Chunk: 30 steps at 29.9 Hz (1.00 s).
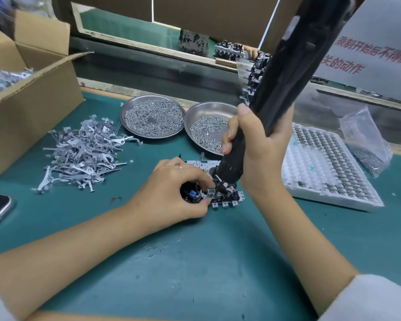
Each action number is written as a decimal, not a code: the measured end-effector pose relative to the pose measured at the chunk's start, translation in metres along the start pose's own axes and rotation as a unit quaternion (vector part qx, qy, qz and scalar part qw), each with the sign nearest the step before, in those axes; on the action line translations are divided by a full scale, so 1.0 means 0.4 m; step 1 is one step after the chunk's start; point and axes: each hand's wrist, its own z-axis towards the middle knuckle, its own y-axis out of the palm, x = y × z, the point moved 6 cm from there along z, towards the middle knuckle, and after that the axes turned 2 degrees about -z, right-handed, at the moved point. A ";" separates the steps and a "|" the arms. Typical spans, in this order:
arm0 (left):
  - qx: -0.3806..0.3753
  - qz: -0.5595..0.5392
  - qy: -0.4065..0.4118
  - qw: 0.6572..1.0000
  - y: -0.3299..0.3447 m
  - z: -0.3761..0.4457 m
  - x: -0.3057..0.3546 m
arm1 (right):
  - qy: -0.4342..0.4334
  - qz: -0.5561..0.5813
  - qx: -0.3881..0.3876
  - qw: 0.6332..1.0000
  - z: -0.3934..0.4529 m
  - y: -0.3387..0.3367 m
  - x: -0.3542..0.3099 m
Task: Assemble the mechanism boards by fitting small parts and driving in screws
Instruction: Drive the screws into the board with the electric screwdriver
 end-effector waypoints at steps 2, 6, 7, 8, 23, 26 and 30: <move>0.000 0.005 0.000 1.000 -0.001 0.001 0.000 | -0.005 -0.005 -0.006 1.000 -0.003 -0.004 -0.004; -0.007 0.006 0.007 1.000 -0.003 0.002 0.007 | -0.043 -0.074 0.019 0.996 -0.021 -0.040 -0.013; -0.003 -0.009 0.008 1.000 -0.005 0.002 0.012 | -0.070 -0.100 0.053 0.991 -0.031 -0.061 -0.019; 0.009 -0.036 0.006 0.999 -0.011 0.003 0.013 | -0.108 -0.128 0.092 0.982 -0.046 -0.082 -0.028; 0.248 -0.101 -0.075 0.961 -0.129 0.019 -0.071 | -0.146 -0.654 -0.350 0.654 -0.289 0.026 0.030; 0.228 -0.090 -0.070 0.967 -0.119 0.019 -0.063 | -0.139 -0.662 -0.336 0.655 -0.337 -0.062 -0.029; 0.209 -0.074 -0.051 0.974 -0.106 0.012 -0.048 | -0.112 -0.739 -0.236 0.620 -0.345 -0.256 -0.112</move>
